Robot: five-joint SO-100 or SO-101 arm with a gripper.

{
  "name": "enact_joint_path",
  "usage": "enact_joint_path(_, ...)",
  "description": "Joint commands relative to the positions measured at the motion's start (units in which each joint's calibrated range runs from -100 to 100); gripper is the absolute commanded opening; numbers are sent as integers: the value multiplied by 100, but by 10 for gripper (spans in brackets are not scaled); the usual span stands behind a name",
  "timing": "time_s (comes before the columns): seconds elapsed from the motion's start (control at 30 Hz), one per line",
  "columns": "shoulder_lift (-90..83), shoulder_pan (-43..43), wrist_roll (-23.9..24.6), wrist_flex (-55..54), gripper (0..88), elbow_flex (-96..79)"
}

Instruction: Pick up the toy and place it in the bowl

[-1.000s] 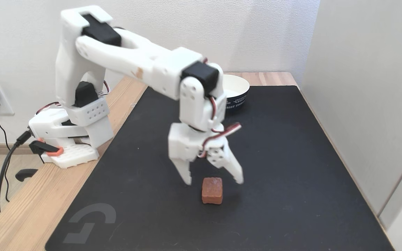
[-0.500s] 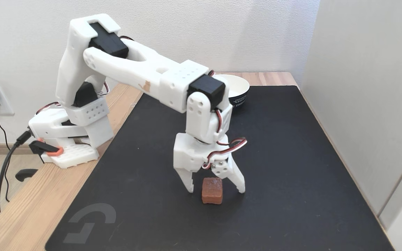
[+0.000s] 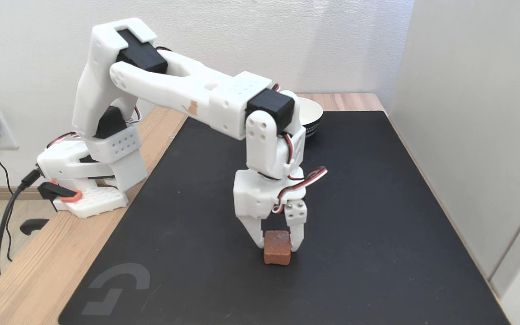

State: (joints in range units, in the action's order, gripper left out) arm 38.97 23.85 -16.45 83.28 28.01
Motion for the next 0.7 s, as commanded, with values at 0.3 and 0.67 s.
enact_joint_path(0.3,-2242,-799,356,-39,21,169)
enact_joint_path(0.67,-5485,-2983,1587,-1783,21,-2562)
